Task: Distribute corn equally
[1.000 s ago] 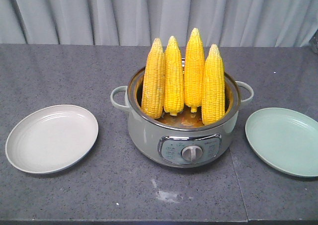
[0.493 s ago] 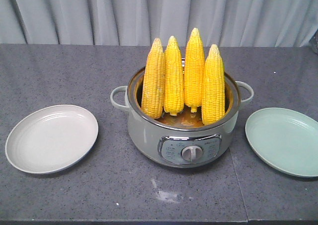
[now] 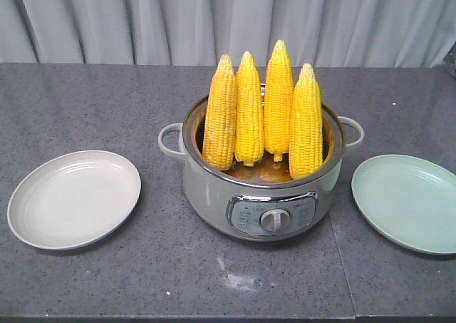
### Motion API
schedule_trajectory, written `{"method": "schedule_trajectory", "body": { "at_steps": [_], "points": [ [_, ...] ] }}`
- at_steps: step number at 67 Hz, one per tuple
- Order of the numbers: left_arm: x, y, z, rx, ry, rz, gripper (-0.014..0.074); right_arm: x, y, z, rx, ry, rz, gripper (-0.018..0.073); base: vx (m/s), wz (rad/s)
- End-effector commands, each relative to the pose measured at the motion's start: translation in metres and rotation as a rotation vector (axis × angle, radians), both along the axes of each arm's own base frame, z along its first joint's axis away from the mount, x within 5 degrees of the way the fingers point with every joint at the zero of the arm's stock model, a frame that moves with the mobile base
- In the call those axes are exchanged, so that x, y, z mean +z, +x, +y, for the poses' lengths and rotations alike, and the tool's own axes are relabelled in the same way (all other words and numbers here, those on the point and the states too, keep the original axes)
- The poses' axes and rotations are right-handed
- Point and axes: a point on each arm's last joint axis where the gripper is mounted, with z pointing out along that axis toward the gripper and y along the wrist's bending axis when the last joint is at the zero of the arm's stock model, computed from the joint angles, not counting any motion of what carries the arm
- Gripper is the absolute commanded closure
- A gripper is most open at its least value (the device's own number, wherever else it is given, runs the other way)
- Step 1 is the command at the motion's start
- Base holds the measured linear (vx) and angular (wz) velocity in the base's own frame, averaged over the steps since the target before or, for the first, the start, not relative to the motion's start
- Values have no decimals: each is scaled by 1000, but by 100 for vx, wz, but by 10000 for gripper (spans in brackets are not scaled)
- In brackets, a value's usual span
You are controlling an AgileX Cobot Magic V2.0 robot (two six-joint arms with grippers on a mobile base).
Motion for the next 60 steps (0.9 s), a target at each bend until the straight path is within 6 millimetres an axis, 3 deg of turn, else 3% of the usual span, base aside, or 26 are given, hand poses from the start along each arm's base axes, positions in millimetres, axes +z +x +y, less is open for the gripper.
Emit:
{"method": "schedule_trajectory", "body": {
  "at_steps": [1,8,16,26,34,40,47,60],
  "points": [
    [4,-1,-1,-13,-4,-100,602,10,-1,2,21,28,-123,561,0,0],
    [22,-4,-2,-20,-7,-174,602,43,-7,2,35,84,-255,561,0,0],
    [64,-8,-2,-20,-8,-256,602,100,-7,3,35,27,-352,561,0,0],
    [125,2,-1,-16,-17,-257,602,160,23,4,21,21,-266,561,0,0],
    [171,27,0,1,-13,-167,602,196,54,5,-1,15,-154,561,0,0],
    [197,55,0,12,-13,-88,602,211,82,6,-11,33,-62,561,0,0],
    [212,87,0,25,-12,15,602,218,115,8,-19,31,31,561,0,0],
    [202,132,-1,24,-10,124,602,201,156,11,-22,8,140,561,0,0]
  ]
}}
